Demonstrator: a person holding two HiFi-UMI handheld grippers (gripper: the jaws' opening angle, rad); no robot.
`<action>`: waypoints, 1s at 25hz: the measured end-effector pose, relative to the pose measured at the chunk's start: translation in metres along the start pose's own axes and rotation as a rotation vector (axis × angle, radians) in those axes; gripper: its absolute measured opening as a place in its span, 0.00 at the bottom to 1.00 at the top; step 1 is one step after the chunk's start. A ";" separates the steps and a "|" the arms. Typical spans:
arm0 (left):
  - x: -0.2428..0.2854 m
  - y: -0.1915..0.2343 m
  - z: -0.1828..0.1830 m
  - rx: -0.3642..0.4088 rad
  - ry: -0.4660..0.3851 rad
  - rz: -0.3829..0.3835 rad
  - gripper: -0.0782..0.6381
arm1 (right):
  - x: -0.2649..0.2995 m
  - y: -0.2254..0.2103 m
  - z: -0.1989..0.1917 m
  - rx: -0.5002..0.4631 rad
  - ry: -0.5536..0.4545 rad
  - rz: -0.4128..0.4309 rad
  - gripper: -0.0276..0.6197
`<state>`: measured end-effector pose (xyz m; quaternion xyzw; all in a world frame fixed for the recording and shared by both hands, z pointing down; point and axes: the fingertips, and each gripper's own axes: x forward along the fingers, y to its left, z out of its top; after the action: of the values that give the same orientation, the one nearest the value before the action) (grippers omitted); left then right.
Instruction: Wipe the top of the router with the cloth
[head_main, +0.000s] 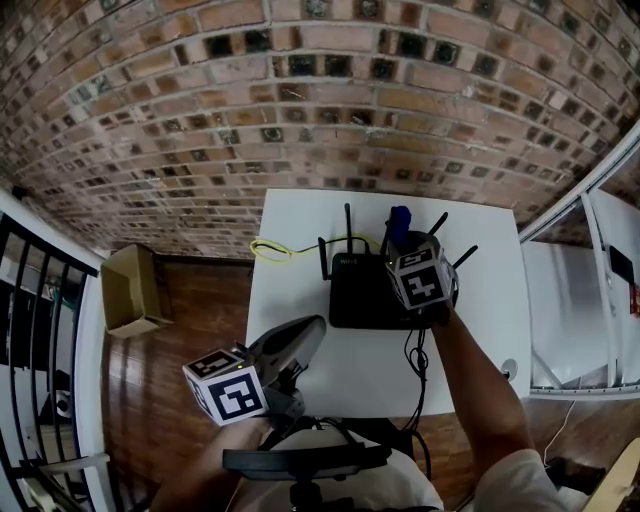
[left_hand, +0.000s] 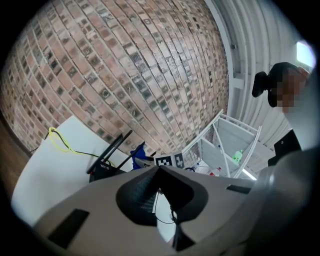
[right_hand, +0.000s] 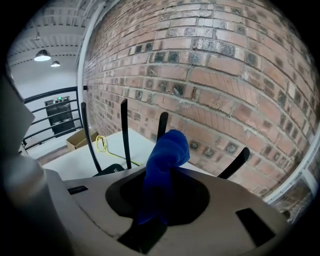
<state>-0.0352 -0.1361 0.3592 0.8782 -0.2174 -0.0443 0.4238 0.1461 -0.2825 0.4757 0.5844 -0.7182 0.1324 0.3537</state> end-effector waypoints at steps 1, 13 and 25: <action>-0.001 0.001 0.000 -0.003 0.001 0.006 0.13 | 0.004 0.001 -0.006 -0.004 0.018 0.004 0.21; -0.017 0.014 0.004 -0.020 -0.025 0.052 0.13 | 0.050 0.018 -0.078 -0.028 0.240 0.061 0.21; -0.019 0.013 0.005 -0.012 -0.025 0.042 0.13 | 0.021 0.007 -0.068 0.026 0.176 -0.033 0.21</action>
<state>-0.0583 -0.1385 0.3639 0.8703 -0.2408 -0.0479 0.4270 0.1617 -0.2551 0.5394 0.5867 -0.6730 0.1865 0.4100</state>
